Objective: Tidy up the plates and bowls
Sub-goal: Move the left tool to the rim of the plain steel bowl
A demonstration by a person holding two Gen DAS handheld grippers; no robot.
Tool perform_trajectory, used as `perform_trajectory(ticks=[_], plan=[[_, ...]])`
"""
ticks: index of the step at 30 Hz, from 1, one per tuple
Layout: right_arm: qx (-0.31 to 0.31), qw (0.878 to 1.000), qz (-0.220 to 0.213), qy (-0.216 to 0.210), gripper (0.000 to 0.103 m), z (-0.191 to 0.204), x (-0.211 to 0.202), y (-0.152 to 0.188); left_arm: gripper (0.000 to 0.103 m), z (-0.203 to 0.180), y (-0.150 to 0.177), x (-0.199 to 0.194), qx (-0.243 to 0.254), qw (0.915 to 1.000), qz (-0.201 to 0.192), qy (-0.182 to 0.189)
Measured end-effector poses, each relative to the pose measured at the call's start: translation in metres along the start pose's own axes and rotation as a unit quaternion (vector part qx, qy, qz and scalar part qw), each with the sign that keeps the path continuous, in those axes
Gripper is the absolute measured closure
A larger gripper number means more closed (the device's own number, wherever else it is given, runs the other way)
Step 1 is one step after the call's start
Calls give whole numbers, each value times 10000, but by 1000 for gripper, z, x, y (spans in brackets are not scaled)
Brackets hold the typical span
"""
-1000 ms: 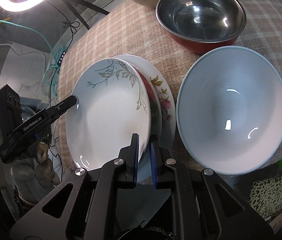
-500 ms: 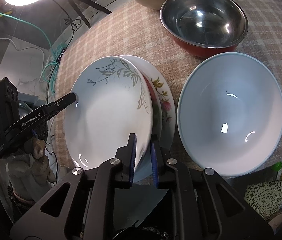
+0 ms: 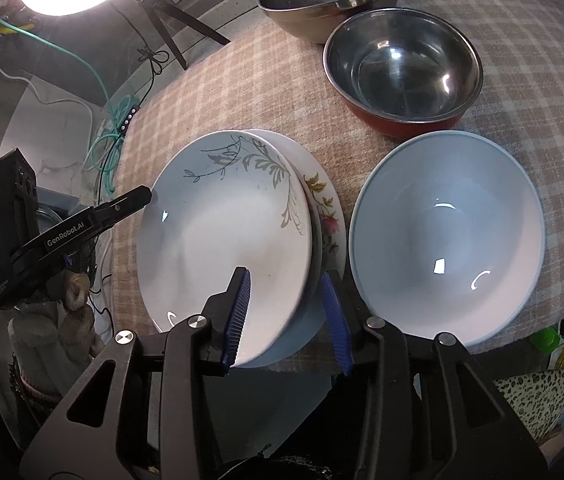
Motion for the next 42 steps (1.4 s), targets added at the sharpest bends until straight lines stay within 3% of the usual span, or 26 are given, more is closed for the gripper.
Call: perform_trajectory(ticks=[3, 5, 8, 15, 19, 29, 35, 42], plan=[[-86, 9999, -76, -50, 62, 6, -6, -1, 81, -5, -6, -8, 120, 9999, -108, -19], [-179, 9997, -188, -38, 52, 10, -12, -4, 78, -8, -10, -14, 215, 9995, -197, -83], [-329, 9989, -347, -29, 47, 16, -21, -12, 66, -14, -16, -20, 341, 9989, -315, -118], [-623, 9952, -727, -216, 44, 36, -54, -30, 66, -23, -32, -31, 387, 9982, -443, 102], [-751, 9915, -1055, -106, 44, 40, -76, -47, 66, -24, -44, -36, 399, 9976, -516, 225], [-611, 9849, -1581, 364, 44, -3, -119, -93, 66, -22, -63, -40, 390, 9963, -574, 505], [-535, 9843, -1575, 585, 44, -38, -128, -126, 66, -29, -72, -37, 371, 9961, -595, 532], [-261, 9924, -1183, 191, 45, -74, -104, -170, 66, -52, -87, -23, 215, 9961, -608, 595]])
Point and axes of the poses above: each gripper's, at about its wrist camera, not at the fingertips, and x roughly the way its jaws point, z to its left, y to its underside, the point moved 9 cm from there along x, roughly the way its jaws point, and after that the axes turned 6 degrees about x, right-handed, at the moved point
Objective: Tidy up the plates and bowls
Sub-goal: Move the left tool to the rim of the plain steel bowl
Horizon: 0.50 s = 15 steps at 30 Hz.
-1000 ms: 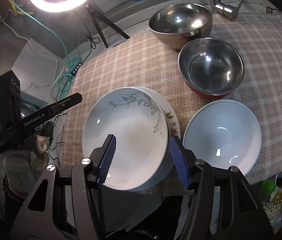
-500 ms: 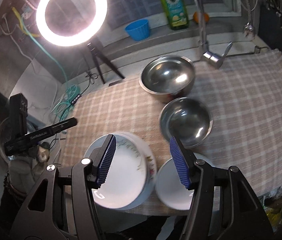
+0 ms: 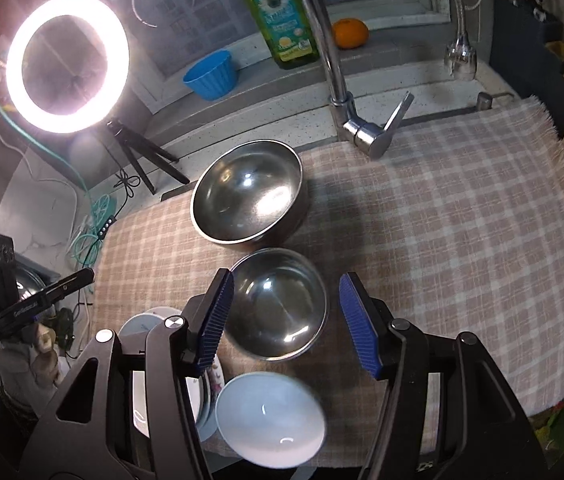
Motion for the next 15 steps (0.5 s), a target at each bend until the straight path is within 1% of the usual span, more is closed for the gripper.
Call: perform_trajectory(ticks=[3, 4, 10, 13, 15], plan=[[132, 9994, 232, -237, 50, -11, 17, -11, 66, -9, -8, 12, -256, 9996, -47, 97], [125, 9991, 286, -284, 51, -13, 22, -15, 66, -11, -11, 17, -305, 9995, -55, 75], [44, 9971, 608, -464, 54, -22, 50, -33, 66, -24, -22, 48, -663, 9977, -1, 156], [-32, 9962, 685, -538, 58, -23, 59, -43, 66, -26, -28, 64, -773, 9970, 28, 70], [-37, 9955, 731, -606, 58, -24, 66, -50, 66, -27, -31, 73, -778, 9969, 64, 0]])
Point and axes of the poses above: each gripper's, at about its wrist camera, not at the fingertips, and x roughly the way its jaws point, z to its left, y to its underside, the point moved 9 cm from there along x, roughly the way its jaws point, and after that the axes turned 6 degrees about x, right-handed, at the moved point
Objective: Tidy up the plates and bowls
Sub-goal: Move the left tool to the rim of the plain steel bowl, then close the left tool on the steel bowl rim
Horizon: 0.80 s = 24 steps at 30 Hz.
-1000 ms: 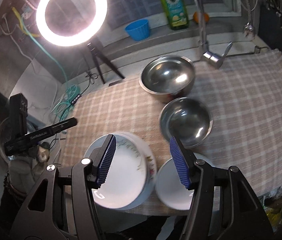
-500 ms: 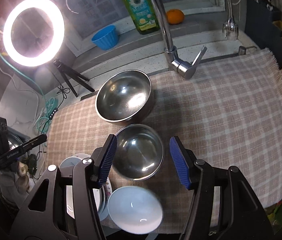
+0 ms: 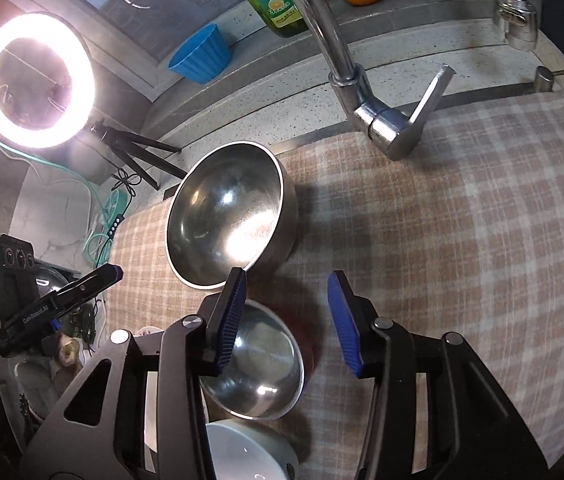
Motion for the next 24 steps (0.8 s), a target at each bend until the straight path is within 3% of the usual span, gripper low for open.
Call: perform_trajectory(ticks=[9, 14, 19, 24], plan=[[-59, 9997, 221, -122, 63, 5, 28, -21, 67, 7, -20, 34, -158, 9994, 158, -269], [87, 9995, 286, -78, 64, 5, 41, -25, 68, 10, -25, 48, -150, 9991, 327, -242], [295, 9989, 353, -58, 74, 1, 50, -25, 69, 11, -25, 62, -42, 9984, 523, -191], [309, 9988, 367, 32, 84, 3, 57, -24, 82, 10, -25, 71, 56, 9979, 634, -143]])
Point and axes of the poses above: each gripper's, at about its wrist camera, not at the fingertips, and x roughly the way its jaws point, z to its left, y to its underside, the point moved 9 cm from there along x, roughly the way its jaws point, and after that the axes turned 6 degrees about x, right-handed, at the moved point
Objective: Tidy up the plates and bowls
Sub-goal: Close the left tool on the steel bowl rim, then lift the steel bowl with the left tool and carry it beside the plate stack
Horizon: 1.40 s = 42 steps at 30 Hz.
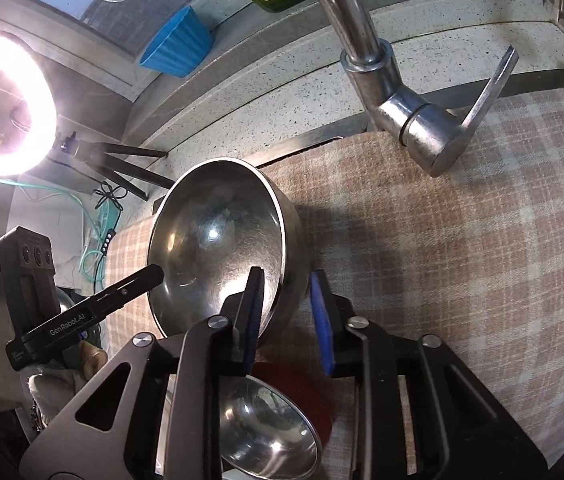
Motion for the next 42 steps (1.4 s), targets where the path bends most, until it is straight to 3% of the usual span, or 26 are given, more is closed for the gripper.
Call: perform_trajectory(ticks=[3, 18, 42], plan=[[-13, 10000, 2, 67, 89, 2, 3, 0, 89, -4, 0, 3, 104, 9999, 54, 65], [15, 9997, -174, 172, 89, 13, -7, 10, 89, -5, 5, -4, 295, 9996, 53, 13], [-343, 9991, -228, 94, 89, 84, -2, 53, 89, 38, 21, -67, 220, 9992, -314, -71]])
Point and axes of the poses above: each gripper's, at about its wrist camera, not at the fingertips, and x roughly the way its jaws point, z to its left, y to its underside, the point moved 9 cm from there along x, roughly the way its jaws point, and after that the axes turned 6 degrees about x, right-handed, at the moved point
